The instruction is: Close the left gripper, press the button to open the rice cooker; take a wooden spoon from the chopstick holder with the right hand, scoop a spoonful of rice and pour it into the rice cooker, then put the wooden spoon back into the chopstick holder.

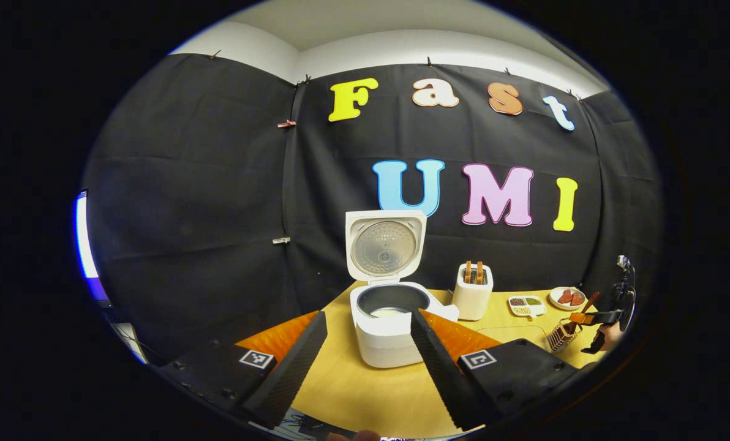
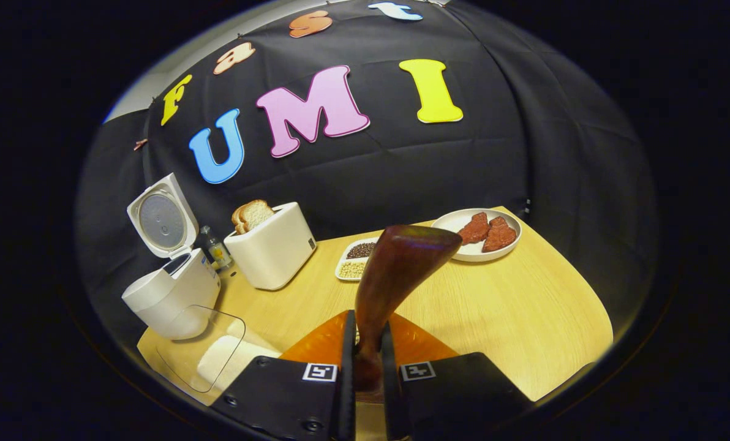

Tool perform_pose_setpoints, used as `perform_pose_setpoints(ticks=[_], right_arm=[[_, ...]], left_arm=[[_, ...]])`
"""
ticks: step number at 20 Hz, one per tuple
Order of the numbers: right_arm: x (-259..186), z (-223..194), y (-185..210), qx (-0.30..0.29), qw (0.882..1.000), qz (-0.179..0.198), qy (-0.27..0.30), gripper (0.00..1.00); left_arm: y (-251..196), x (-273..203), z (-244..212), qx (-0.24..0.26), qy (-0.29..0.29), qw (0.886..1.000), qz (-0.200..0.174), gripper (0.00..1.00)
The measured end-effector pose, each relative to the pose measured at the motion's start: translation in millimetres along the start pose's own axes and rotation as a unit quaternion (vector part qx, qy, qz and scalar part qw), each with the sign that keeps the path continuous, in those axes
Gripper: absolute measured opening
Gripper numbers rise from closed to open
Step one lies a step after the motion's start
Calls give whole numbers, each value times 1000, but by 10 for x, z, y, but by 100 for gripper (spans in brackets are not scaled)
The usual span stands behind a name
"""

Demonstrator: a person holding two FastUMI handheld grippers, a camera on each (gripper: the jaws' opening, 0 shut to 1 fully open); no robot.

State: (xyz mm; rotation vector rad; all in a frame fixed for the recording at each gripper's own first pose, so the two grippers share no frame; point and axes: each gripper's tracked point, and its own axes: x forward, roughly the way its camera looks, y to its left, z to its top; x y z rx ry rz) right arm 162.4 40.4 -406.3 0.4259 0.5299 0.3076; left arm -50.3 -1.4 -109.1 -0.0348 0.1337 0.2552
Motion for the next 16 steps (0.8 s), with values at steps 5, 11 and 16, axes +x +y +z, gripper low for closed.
perform_pose_setpoints(ticks=[5, 11, 16], right_arm=[[-106, 226, -80, 10, 999, -35, -26, 13], [-454, 846, 234, 2, 997, -28, -76, 13], [-752, 1204, 975, -10, 995, 7, -104, 13]], left_arm=[[122, -40, 1, 6, -2, 1000, -3, 95], [279, 26, -32, -8, -2, 1000, -26, 95], [431, 171, 5, 0, -12, 999, -53, 95]])
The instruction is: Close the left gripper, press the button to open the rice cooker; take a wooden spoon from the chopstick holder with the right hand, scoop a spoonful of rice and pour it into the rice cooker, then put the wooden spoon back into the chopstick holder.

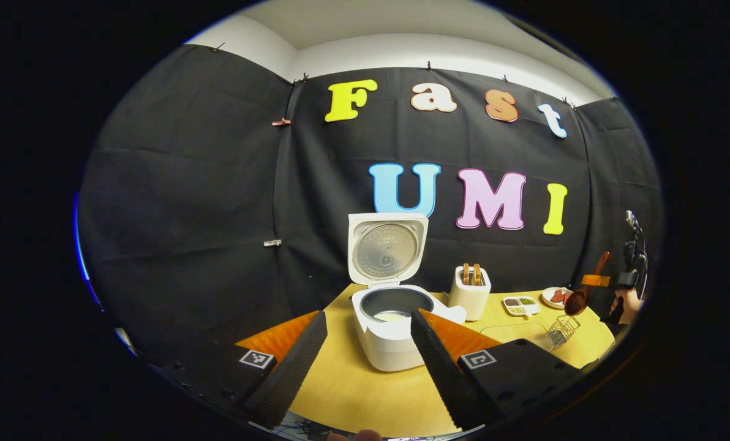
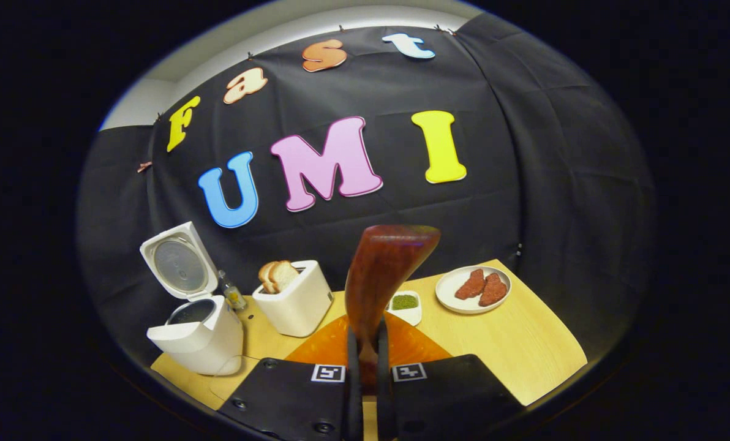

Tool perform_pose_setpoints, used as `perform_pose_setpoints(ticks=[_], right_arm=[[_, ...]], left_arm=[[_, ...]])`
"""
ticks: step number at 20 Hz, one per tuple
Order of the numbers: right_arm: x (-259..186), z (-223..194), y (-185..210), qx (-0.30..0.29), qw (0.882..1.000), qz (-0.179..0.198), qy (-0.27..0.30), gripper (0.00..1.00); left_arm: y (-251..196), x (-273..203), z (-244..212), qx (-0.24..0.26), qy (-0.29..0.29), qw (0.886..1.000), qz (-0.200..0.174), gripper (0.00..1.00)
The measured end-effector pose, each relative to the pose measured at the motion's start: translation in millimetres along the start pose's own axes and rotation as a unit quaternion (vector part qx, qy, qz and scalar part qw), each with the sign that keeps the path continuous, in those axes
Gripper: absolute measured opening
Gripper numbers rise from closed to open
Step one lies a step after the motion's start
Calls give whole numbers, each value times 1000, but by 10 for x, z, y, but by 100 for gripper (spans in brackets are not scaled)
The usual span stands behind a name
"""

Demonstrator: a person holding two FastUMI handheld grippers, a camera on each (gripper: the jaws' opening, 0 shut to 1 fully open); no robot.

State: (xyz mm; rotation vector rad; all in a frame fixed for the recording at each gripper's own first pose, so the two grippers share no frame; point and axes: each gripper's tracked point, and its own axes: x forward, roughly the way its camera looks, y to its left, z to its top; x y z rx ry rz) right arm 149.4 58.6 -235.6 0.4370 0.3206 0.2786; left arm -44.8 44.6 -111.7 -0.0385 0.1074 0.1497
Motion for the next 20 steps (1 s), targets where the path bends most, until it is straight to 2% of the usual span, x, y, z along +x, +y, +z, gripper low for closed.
perform_pose_setpoints(ticks=[3, 8, 11, 12, 13, 15, 18, 20], right_arm=[[-81, -13, 584, -8, 999, 33, -1, 13], [12, -598, 1332, -83, 993, 68, 45, 13], [143, -1048, 1391, -166, 982, 45, 78, 13], [174, -1184, 1385, -191, 977, 36, 87, 9], [210, -1307, 1357, -213, 972, 25, 97, 13], [255, -1523, 1255, -249, 962, 0, 115, 13], [284, -1806, 1141, -276, 950, -34, 143, 13], [261, -1999, 1140, -265, 949, -44, 166, 13]], left_arm=[[97, 49, -50, -2, 4, 1000, -16, 95], [308, 104, -111, 1, 8, 1000, -26, 95], [435, 118, -159, 5, 9, 1000, -27, 95], [492, 116, -174, 5, 11, 1000, -25, 95], [515, 126, -209, 1, 14, 1000, -26, 95], [550, 142, -273, -7, 21, 999, -29, 95], [626, 204, -323, -11, 27, 999, -25, 95], [662, 235, -327, -8, 27, 999, -23, 95]])
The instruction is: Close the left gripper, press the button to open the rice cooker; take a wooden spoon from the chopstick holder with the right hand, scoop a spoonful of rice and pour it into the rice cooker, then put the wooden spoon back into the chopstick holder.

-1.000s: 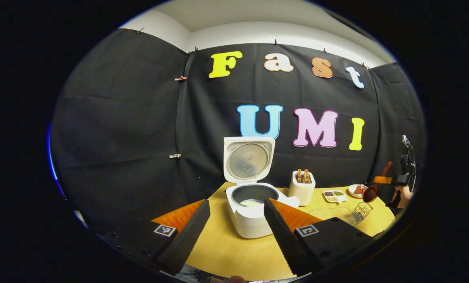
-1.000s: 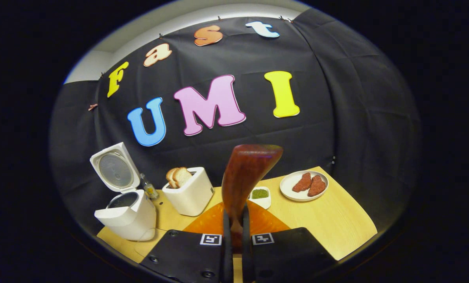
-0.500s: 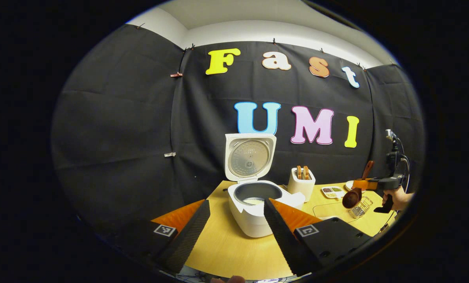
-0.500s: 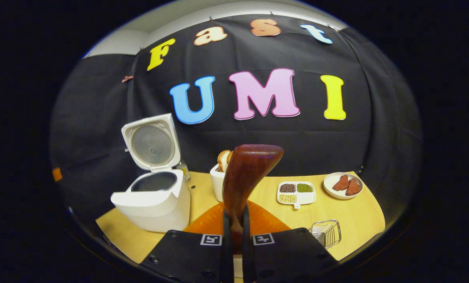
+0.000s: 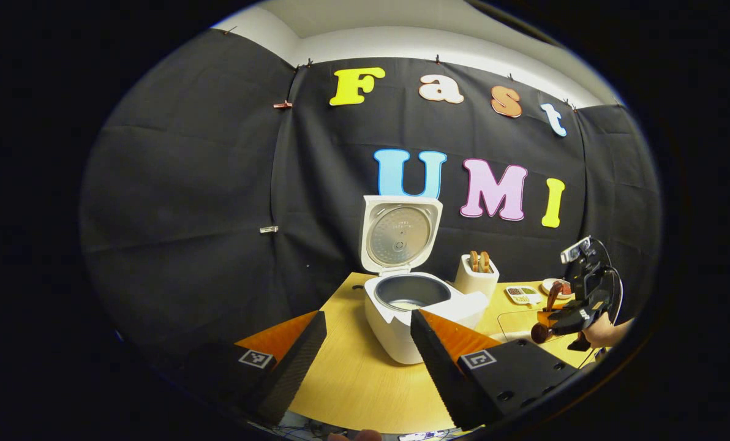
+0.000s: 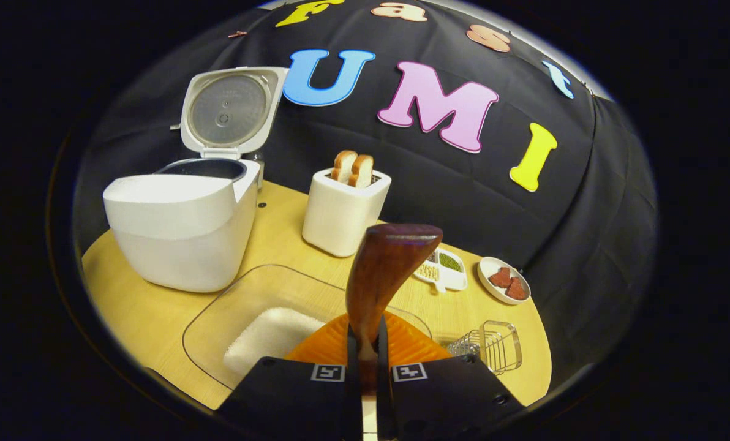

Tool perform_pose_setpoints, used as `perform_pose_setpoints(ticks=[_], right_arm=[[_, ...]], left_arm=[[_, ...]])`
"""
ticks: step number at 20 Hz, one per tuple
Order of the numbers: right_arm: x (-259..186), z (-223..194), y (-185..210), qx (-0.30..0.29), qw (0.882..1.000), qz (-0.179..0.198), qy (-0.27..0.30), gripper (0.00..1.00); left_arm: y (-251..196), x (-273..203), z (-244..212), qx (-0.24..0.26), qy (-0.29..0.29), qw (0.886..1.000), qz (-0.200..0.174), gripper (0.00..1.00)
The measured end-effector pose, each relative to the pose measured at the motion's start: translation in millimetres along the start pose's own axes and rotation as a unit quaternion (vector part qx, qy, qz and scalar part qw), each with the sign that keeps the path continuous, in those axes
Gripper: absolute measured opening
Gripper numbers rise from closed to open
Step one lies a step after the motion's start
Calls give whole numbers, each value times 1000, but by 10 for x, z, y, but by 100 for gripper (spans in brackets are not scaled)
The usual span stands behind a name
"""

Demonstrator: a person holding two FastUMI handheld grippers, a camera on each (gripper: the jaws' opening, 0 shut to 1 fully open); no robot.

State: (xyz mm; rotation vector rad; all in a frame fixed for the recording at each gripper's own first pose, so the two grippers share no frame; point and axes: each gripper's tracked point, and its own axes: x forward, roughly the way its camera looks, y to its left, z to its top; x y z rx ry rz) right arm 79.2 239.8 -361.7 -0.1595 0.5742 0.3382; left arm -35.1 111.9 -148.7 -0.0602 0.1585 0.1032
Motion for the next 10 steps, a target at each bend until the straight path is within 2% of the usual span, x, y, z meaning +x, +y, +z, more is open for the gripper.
perform_pose_setpoints(ticks=[3, 6, 8, 10], right_arm=[[-37, -4, 295, 63, 998, 21, 4, 13], [-48, 2, 488, 162, 986, 40, 15, 13], [-24, -3, 466, 252, 966, 47, 21, 14], [1, -24, 419, 357, 932, 64, 24, 13]], left_arm=[[5, 44, 6, 9, -1, 1000, -1, 95], [22, 34, 33, 11, -2, 1000, 5, 95], [7, 14, 81, 19, -9, 1000, 6, 97], [-3, -8, 86, 29, -11, 999, 7, 95]])
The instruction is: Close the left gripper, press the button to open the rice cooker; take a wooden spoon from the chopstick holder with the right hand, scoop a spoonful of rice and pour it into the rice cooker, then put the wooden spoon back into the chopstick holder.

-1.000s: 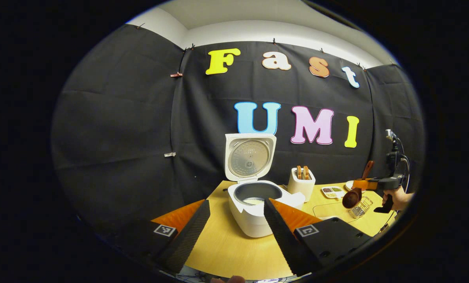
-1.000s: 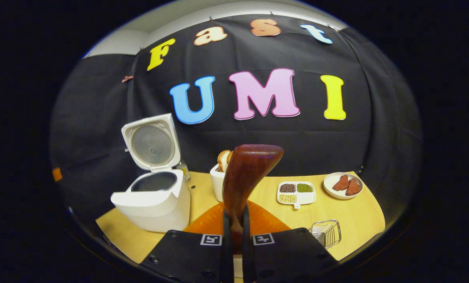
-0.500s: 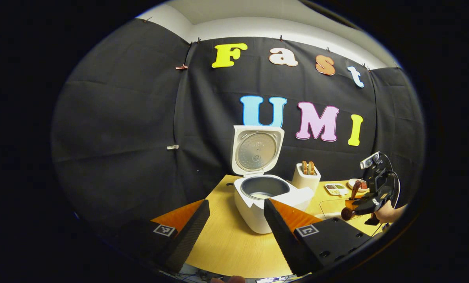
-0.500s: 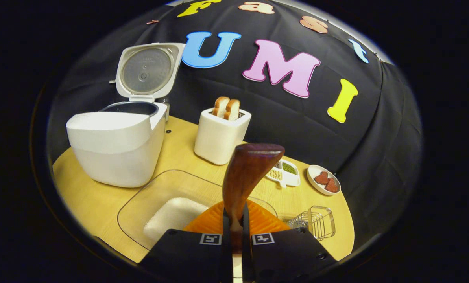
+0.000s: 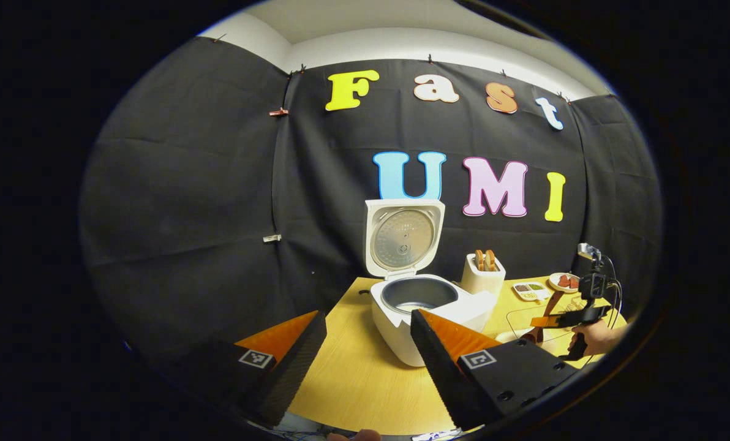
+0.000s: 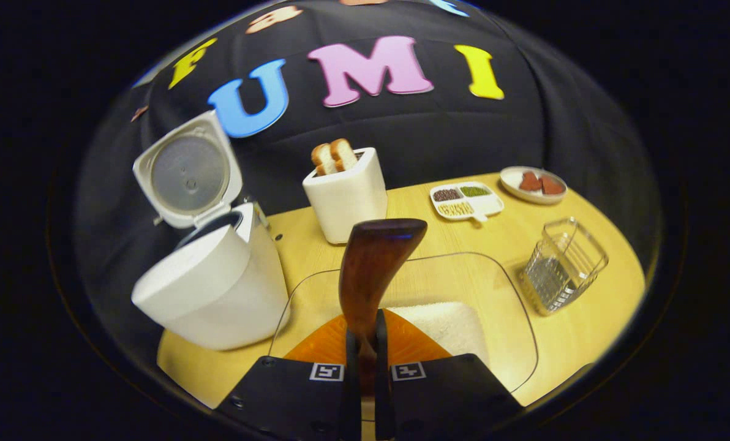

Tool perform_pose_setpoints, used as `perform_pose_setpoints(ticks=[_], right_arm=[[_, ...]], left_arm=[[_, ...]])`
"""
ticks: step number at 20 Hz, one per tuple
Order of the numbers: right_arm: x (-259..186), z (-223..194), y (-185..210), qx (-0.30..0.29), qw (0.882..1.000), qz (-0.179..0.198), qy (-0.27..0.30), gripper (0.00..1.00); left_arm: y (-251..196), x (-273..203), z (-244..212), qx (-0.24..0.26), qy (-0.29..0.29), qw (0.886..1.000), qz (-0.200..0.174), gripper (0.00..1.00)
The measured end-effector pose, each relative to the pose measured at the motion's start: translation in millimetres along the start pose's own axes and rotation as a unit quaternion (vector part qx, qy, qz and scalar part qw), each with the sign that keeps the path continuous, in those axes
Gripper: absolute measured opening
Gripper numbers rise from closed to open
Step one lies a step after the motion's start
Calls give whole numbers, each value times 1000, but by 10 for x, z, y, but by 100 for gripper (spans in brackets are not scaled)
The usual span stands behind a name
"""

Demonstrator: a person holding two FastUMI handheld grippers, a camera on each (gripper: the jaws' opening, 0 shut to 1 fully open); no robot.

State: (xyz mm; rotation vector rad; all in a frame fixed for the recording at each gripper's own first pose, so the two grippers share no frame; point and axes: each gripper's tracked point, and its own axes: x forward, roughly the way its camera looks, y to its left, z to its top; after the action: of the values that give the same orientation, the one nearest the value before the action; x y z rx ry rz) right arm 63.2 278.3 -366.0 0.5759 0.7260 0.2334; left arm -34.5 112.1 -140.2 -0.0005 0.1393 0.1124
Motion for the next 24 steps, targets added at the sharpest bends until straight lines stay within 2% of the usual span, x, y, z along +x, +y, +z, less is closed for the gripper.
perform_pose_setpoints(ticks=[2, 3, 6, 10, 19, 24], right_arm=[[-9, 27, -75, 76, 997, 15, 1, 13], [-18, 74, -96, 95, 995, 21, -5, 13], [-95, 205, -198, 123, 992, 26, -18, 13], [-223, 476, -234, 182, 981, 58, -39, 13], [-577, 935, -360, 244, 965, 71, -66, 13], [-781, 1342, -75, 260, 957, 96, -81, 13]], left_arm=[[27, -22, 58, 0, -7, 1000, 4, 95], [31, -30, 88, -3, -11, 1000, 5, 95], [-7, -49, 74, -8, -9, 1000, 5, 95], [-56, -73, 124, -11, -10, 1000, 0, 95], [-189, -164, 261, -10, -19, 999, -23, 95], [-241, -112, 298, -18, -21, 999, -29, 95]])
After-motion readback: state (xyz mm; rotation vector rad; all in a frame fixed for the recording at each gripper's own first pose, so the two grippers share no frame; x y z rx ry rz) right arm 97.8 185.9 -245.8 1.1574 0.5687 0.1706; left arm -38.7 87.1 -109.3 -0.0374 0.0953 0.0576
